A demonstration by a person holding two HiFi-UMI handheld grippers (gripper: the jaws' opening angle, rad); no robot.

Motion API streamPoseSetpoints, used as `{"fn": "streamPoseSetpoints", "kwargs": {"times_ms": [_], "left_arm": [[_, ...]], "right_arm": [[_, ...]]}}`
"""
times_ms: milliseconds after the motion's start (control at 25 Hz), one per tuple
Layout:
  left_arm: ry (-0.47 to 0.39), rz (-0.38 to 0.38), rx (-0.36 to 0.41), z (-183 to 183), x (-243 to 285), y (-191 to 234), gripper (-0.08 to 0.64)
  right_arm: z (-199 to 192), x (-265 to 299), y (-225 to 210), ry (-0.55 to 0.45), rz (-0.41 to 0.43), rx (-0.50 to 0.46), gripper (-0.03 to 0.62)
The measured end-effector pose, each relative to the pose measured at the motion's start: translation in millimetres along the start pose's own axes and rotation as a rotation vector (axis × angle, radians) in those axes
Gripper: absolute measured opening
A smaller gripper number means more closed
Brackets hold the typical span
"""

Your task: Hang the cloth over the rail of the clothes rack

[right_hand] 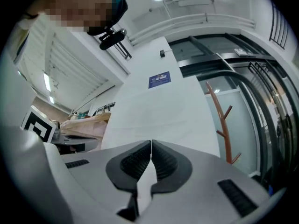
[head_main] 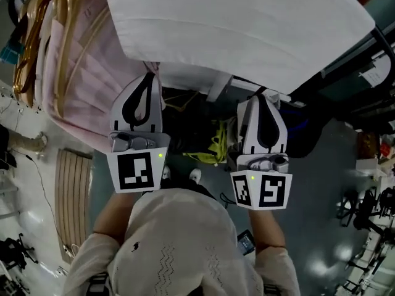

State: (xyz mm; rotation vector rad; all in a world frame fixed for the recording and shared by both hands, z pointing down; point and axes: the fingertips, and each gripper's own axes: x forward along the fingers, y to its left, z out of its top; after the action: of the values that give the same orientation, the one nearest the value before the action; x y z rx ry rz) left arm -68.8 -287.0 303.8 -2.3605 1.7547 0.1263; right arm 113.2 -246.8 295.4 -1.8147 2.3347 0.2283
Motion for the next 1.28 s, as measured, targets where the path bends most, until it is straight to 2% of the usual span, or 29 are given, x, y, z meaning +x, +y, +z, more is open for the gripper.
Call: {"fn": "streamPoseSetpoints", "kwargs": {"times_ms": [160,320,440,560,800,1000,1160,1280], "left_arm": [[0.065,-0.038,-0.013,-38,-10,-16,0.017],[0.057,-0.078,-0.029,-50,-20,-35,0.017],[0.062,-0.111,-0.014,-63,-27,-51,0.017],[0.075,-0.128,-0.008,-78,-31,-62,0.017],[0.133,-0.152,-0.027,-109,-45,-80,0.018],[0.16,-0.178,0.001,-127,-53,-90,0.017],[0.181,-0.164,-0.049,-136,-58,-85,0.017],[0.182,-0.163,-0.051,-140,-58,-85,0.017]], "right_arm": [[-35,-1,31,0.041,0.064,-0.023,0.018],[-53,-10,46,0.046,0.088,-0.013,0.018],[-63,-19,58,0.057,0.095,-0.035,0.018],[-74,-22,68,0.077,0.087,-0.029,0.018],[-120,-33,64,0.219,0.041,0.005,0.018],[-135,-43,55,0.251,0.02,0.011,0.018],[-151,-53,61,0.288,0.022,-0.013,0.018],[-159,-56,65,0.296,0.013,0.006,0.018]]}}
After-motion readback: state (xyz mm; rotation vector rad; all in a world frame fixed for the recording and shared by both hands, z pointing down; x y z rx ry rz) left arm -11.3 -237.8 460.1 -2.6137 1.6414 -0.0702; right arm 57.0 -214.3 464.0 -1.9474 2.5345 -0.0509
